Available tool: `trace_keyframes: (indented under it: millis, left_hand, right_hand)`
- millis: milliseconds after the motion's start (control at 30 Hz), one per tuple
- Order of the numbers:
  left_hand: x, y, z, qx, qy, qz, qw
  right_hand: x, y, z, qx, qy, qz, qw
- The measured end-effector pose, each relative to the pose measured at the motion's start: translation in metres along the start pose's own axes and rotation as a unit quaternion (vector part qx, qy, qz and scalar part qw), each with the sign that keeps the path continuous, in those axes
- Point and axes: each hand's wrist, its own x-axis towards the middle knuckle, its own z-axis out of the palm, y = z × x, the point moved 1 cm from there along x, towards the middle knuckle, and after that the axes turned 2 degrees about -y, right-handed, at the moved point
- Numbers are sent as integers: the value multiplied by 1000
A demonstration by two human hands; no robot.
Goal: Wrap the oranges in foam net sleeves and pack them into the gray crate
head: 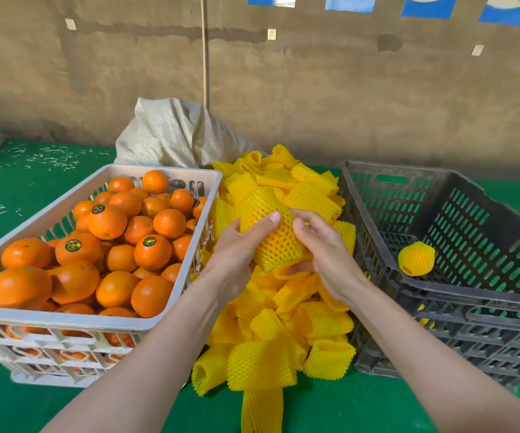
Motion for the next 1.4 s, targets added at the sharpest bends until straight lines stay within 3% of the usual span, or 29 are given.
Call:
trace_keyframes:
  millis: [67,167,300,400,567,667,733,833,900,933,1100,1267,1400]
  left_hand:
    - [-2,0,5,51,0,10,999]
    - [-5,-3,18,132,-12,-2,991]
    - [3,-7,29,125,-79,-26,989]
    - [7,-13,35,191,-47,-11,980]
    - [15,-26,17,175,12,-47,983]
    - [16,-38,8,184,18,-68,980]
    - [17,-43,10,196,23,-75,977]
    - [22,-47,14,214,31,-81,973]
    - [25,-48,16,219,33,-82,972]
    - [26,-49,18,223,33,-81,971]
    - [34,-55,19,231,37,-85,968]
    - [39,-71,14,276,55,-76,957]
    - [48,-90,10,382,58,-43,921]
  right_hand:
    - [-1,-3,-4,9,-49,25,998]
    - [-5,-5,-3,-50,-49,-22,997]
    - [-10,-4,-15,-74,19,-38,996]
    - [-4,-10,-35,-112,70,-54,990]
    - [27,-35,-108,-112,237,-71,962]
    - [43,-33,-168,-211,259,17,942]
    - [50,-19,-199,-343,198,140,908]
    - [58,9,-222,-584,-12,253,771]
    - [61,32,-223,-645,-128,301,691]
    - [62,42,-221,-650,-166,319,669]
    - [64,80,-210,-632,-257,380,624]
    - [66,85,-210,-567,-262,393,674]
    - [71,74,-210,-625,-222,366,653]
